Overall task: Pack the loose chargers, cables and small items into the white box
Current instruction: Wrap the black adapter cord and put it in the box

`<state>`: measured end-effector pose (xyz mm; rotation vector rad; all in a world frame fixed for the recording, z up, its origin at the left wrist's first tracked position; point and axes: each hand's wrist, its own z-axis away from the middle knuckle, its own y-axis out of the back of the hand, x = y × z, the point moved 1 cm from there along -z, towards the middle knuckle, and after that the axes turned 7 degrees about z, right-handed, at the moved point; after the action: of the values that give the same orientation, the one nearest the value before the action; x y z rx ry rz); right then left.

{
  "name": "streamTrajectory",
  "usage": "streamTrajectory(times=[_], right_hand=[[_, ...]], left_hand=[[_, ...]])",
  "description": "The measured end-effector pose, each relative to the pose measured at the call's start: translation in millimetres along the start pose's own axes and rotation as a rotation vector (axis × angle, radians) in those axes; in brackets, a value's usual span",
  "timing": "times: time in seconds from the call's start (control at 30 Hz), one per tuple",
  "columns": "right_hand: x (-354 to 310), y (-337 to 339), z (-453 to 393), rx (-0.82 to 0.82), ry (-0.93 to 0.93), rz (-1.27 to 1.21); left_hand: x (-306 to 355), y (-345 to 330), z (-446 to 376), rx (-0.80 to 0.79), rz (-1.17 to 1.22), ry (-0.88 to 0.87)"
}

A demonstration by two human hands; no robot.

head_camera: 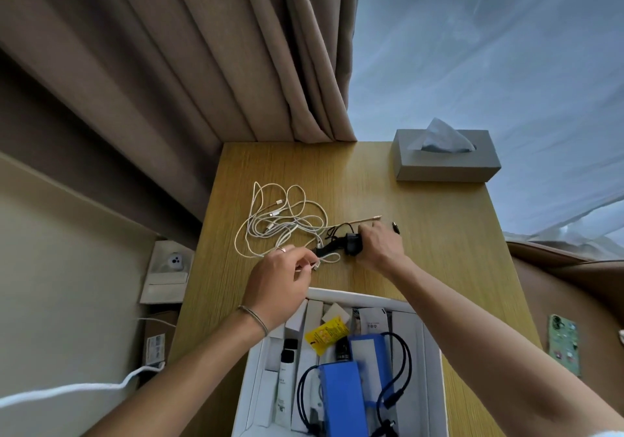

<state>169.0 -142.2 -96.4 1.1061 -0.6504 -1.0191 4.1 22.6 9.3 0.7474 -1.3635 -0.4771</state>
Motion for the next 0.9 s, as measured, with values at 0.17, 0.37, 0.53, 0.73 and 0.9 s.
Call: streamTrajectory(times=[0.17,0.37,0.53,0.73,0.9], right_hand=[[8,33,32,0.143,0.096,-0.174],[0,77,96,0.190,0.403,-0.335],[-7,93,132,0.203,0.465,-0.521],[-3,89,158,0.055,0.241,-1.106],[-16,85,169,0.142,0.247,-1.032]], left_hand=[[4,5,-7,0.094,0.110,-0.009],[28,0,-20,-0.084,0.437,0.225],[41,-1,-6,-0.252,0.648,0.196],[44,16,15,-0.085,1.072,0.292],[47,32,23,-0.179,1.266,0.359]])
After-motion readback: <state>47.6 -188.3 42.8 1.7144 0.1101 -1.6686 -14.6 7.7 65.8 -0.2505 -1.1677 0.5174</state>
